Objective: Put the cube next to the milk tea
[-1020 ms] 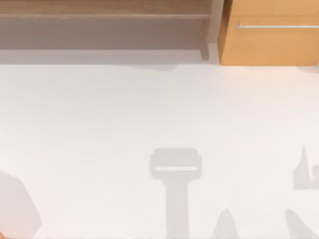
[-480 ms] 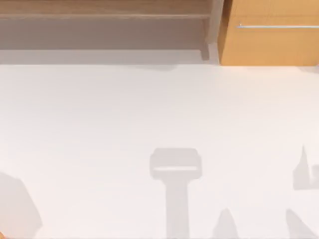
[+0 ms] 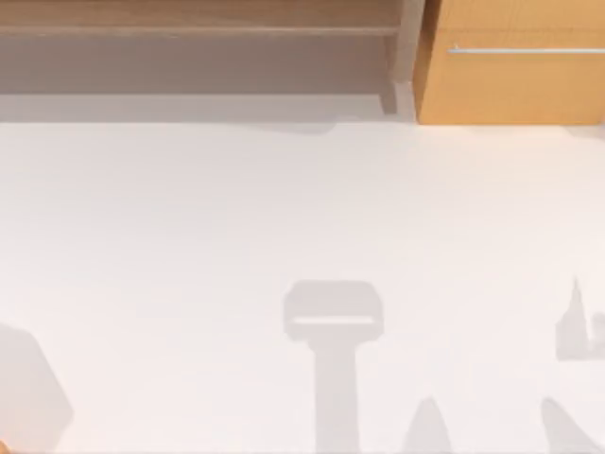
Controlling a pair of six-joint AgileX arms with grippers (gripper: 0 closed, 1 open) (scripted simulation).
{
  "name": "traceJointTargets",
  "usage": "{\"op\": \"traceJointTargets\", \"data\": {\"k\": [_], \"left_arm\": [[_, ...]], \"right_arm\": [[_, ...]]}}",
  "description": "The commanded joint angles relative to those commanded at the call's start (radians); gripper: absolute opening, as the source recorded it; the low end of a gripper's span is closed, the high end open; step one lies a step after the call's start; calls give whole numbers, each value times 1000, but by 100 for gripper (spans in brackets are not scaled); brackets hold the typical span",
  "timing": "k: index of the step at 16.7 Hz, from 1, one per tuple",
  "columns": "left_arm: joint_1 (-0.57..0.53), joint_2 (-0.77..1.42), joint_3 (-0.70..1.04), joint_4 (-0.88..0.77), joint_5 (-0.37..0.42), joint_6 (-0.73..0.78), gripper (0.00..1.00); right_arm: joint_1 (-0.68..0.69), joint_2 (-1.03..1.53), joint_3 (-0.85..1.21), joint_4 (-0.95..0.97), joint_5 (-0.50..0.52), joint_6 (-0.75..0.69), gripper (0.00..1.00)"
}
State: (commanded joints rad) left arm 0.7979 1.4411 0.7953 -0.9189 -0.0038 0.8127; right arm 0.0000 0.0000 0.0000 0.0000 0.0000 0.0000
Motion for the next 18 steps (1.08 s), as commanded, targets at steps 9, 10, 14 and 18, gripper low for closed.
{"op": "traceJointTargets", "data": {"k": [9, 10, 14, 18], "left_arm": [[0, 0, 0, 0, 0, 0, 53], [0, 0, 0, 0, 0, 0, 60], [0, 0, 0, 0, 0, 0, 90], [0, 0, 0, 0, 0, 0, 100]], "right_arm": [[0, 0, 0, 0, 0, 0, 100], [0, 0, 0, 0, 0, 0, 100], [0, 0, 0, 0, 0, 0, 100], [0, 0, 0, 0, 0, 0, 100]]}}
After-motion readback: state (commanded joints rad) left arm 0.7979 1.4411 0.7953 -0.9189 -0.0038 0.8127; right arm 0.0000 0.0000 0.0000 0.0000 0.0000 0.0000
